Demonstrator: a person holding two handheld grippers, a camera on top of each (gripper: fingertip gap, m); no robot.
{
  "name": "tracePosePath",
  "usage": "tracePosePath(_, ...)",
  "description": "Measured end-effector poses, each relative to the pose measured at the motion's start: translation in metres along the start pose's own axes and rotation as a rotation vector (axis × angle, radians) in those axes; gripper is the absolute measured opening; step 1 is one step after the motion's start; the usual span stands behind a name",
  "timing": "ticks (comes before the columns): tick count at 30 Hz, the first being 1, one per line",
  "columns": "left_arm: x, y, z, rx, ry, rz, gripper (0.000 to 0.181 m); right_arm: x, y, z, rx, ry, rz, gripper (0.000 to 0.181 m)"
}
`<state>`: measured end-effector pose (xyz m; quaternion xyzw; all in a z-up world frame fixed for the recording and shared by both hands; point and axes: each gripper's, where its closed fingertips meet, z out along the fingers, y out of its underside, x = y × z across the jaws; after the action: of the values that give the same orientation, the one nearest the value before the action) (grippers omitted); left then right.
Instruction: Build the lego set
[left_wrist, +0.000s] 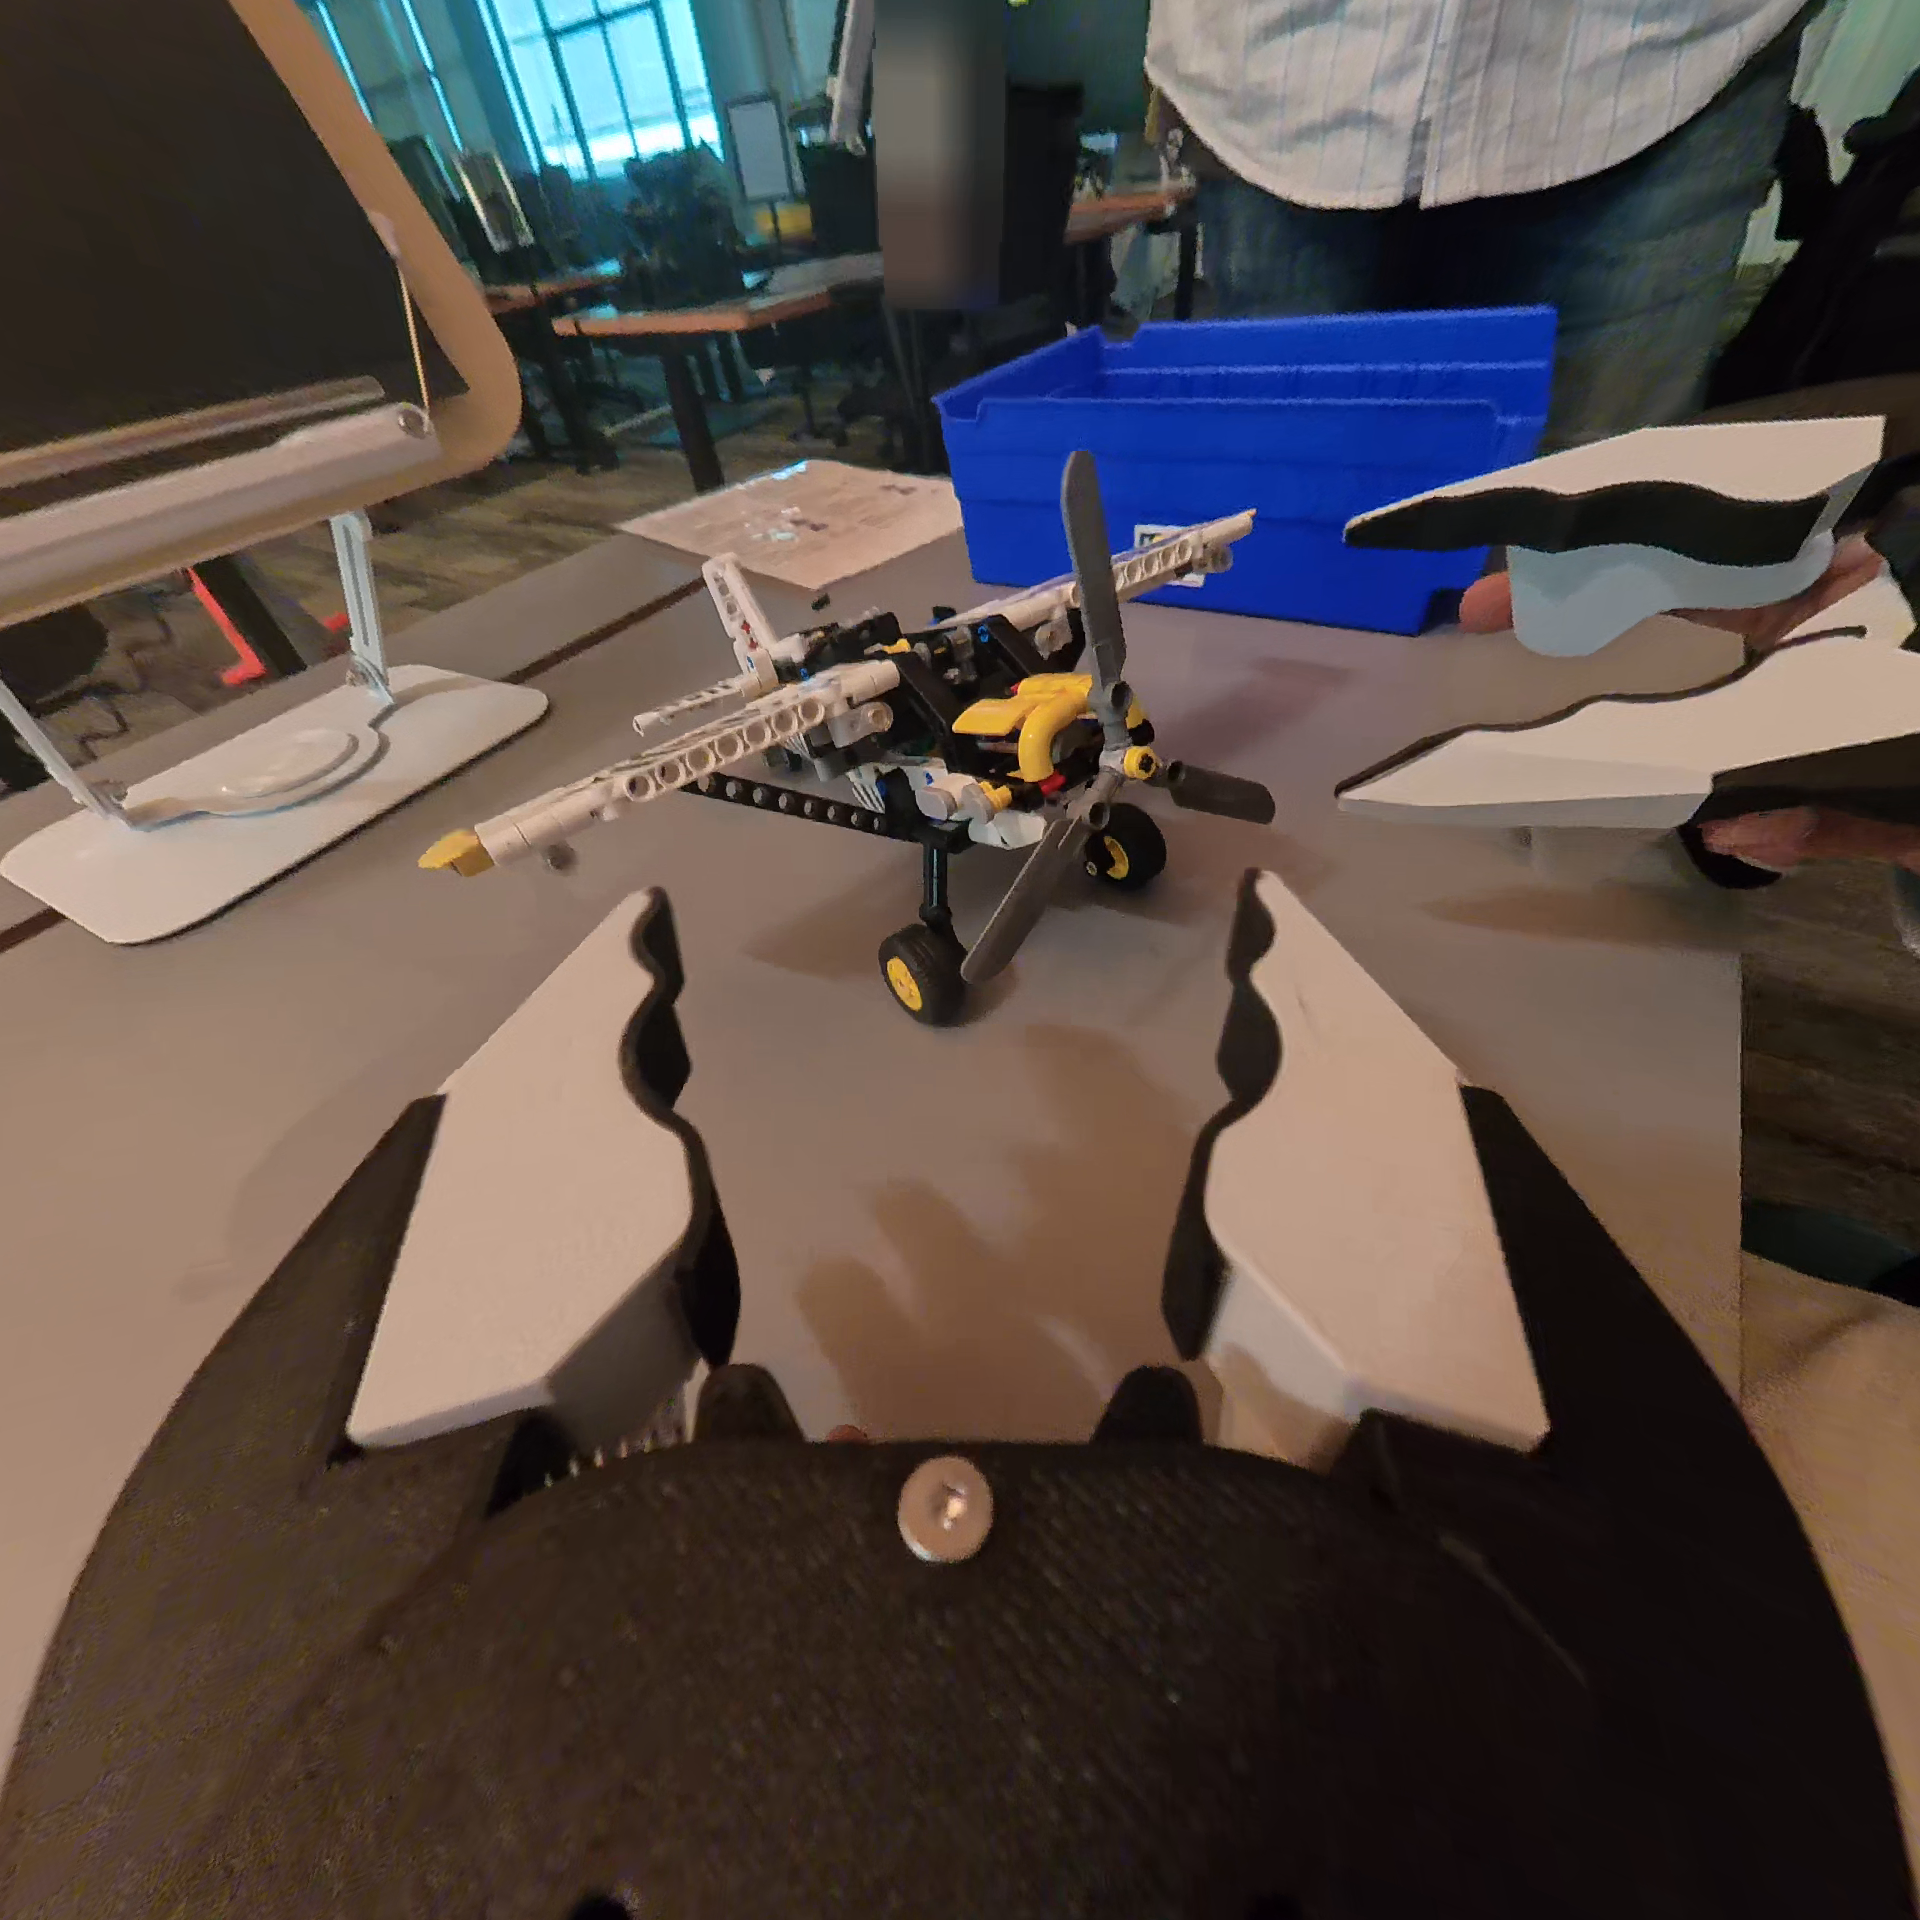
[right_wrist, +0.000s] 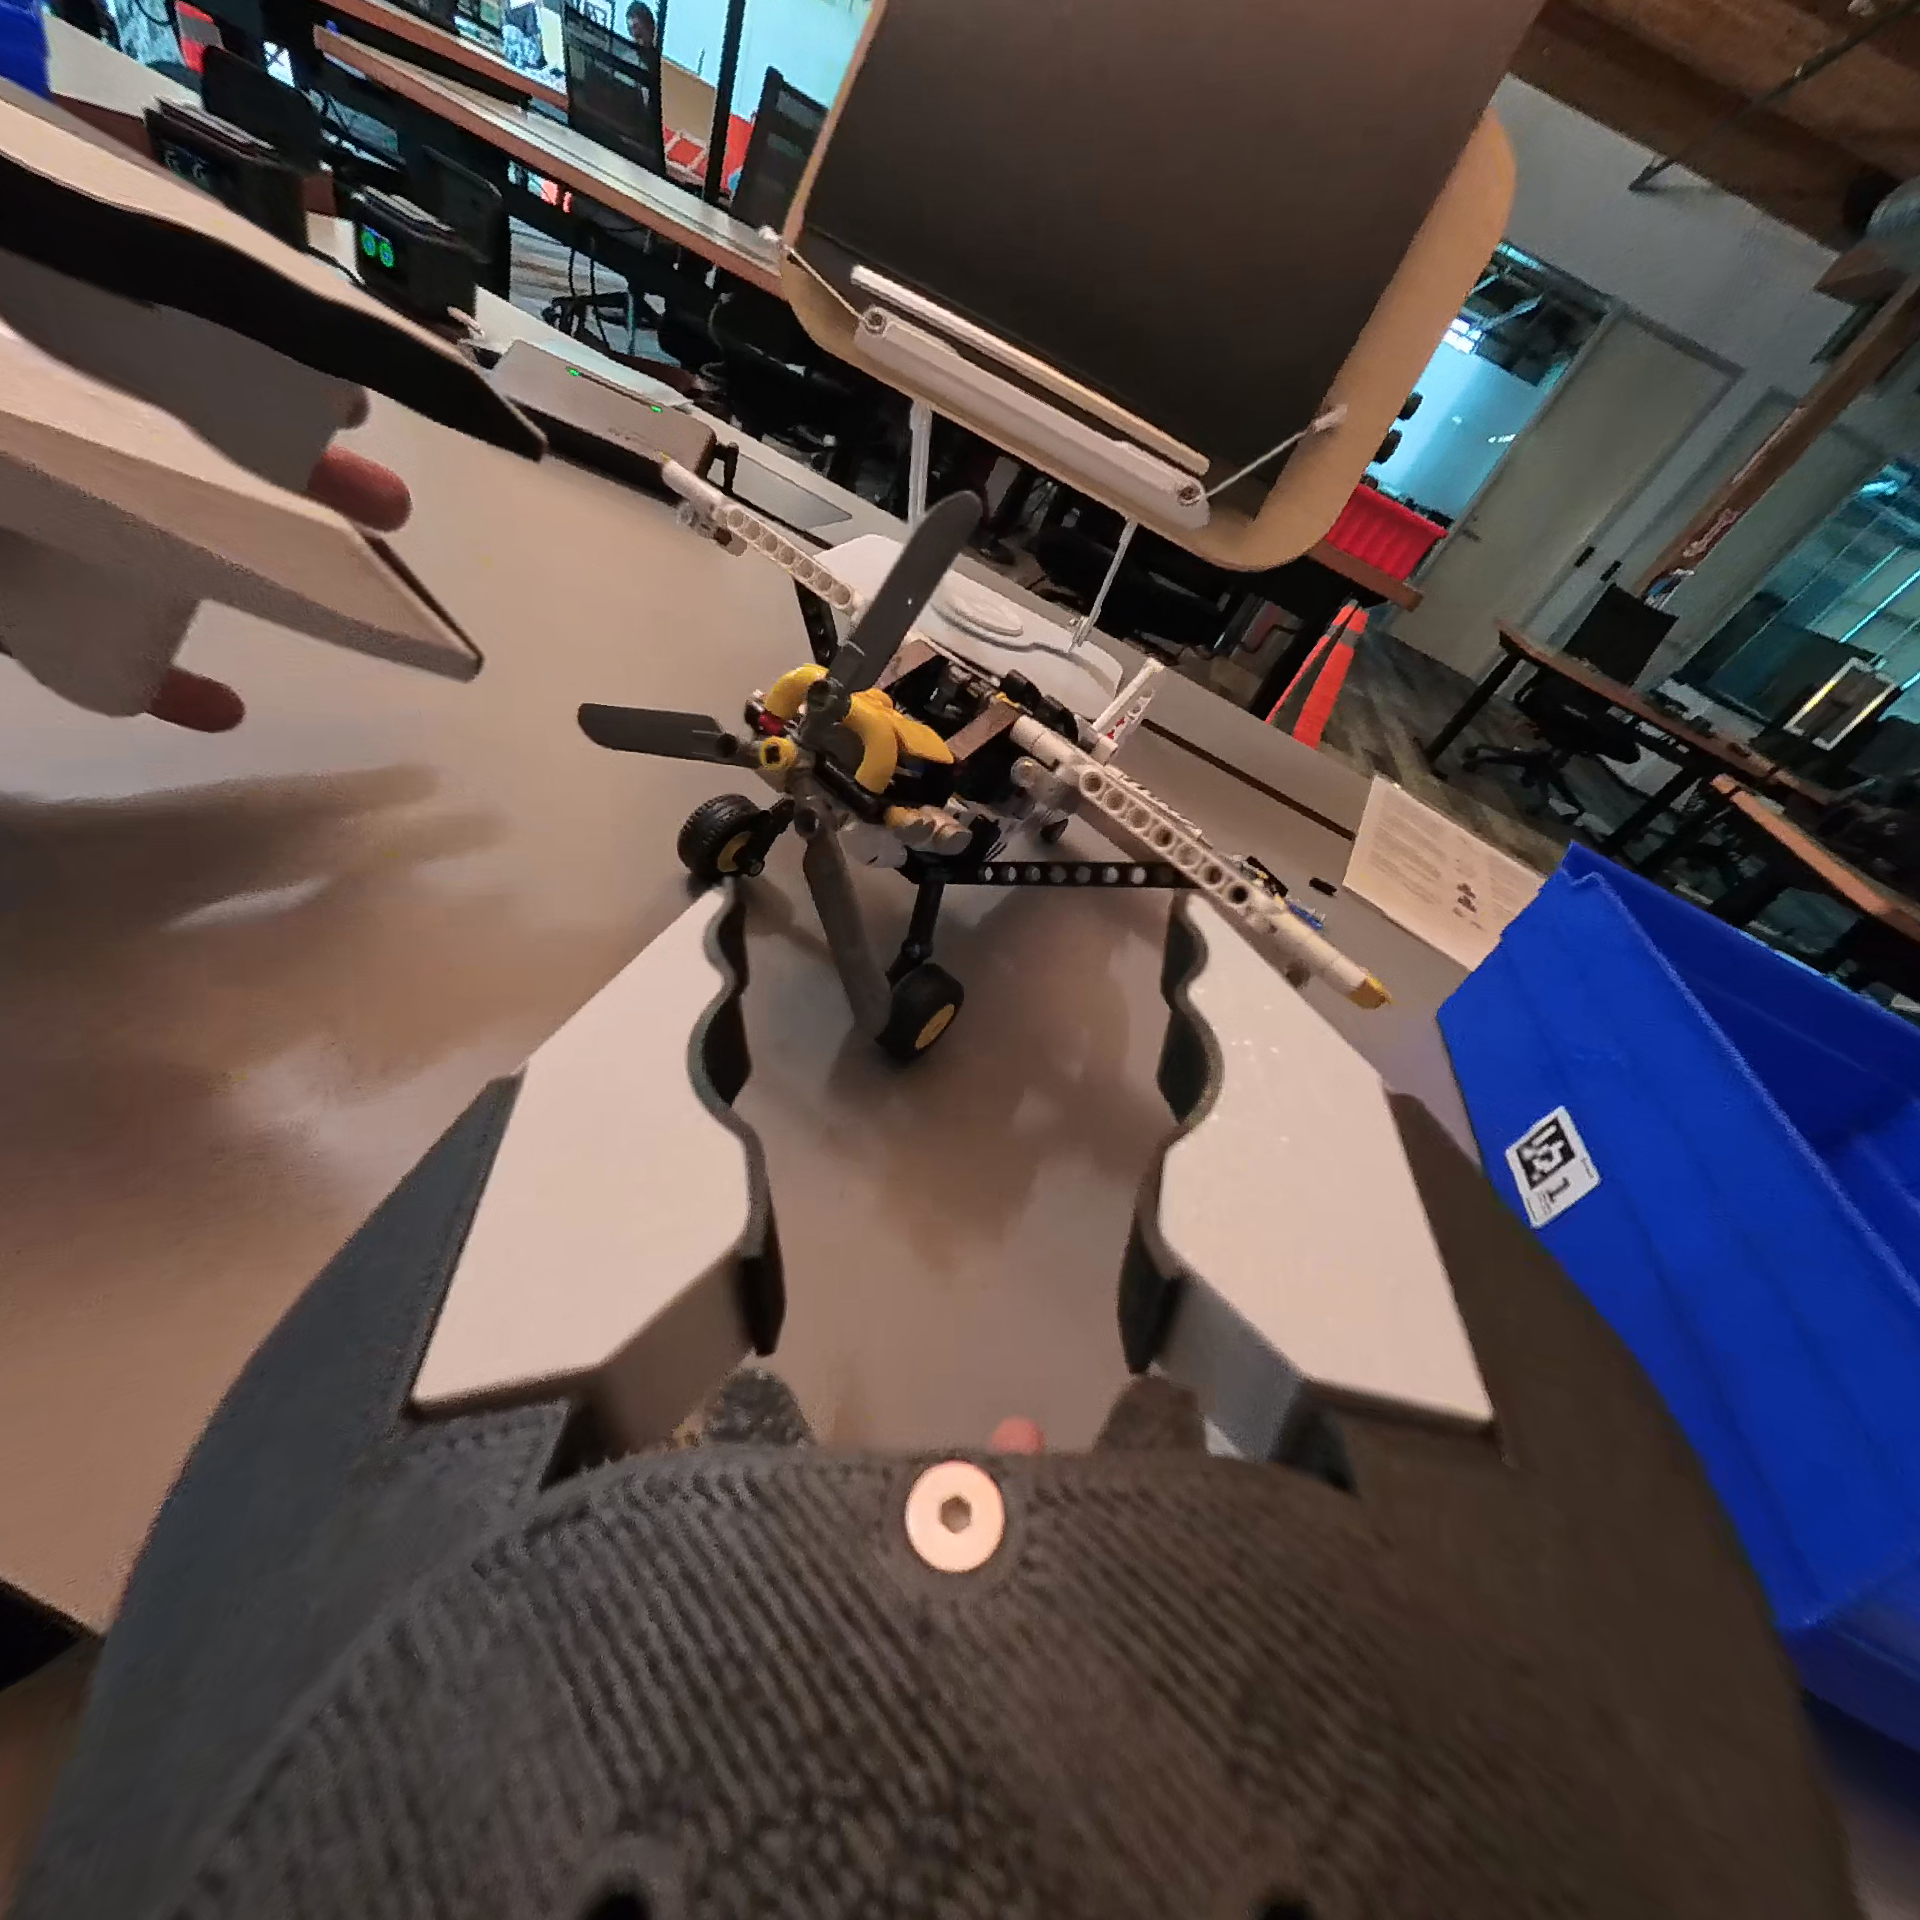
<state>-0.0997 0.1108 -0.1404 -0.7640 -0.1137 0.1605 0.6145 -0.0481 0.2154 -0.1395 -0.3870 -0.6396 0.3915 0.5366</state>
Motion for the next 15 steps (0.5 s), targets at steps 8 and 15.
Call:
tracePosePath(8,-0.032,0.002,-0.007,-0.022,-0.132,0.022,0.115,0.038,0.009,-0.010,-0.048,0.155,-0.070,0.093)
tracePosePath(15,-0.049,-0.006,-0.015,0.027,-0.172,-0.057,0.122,0.052,0.009,-0.014,-0.035,0.181,0.036,0.108)
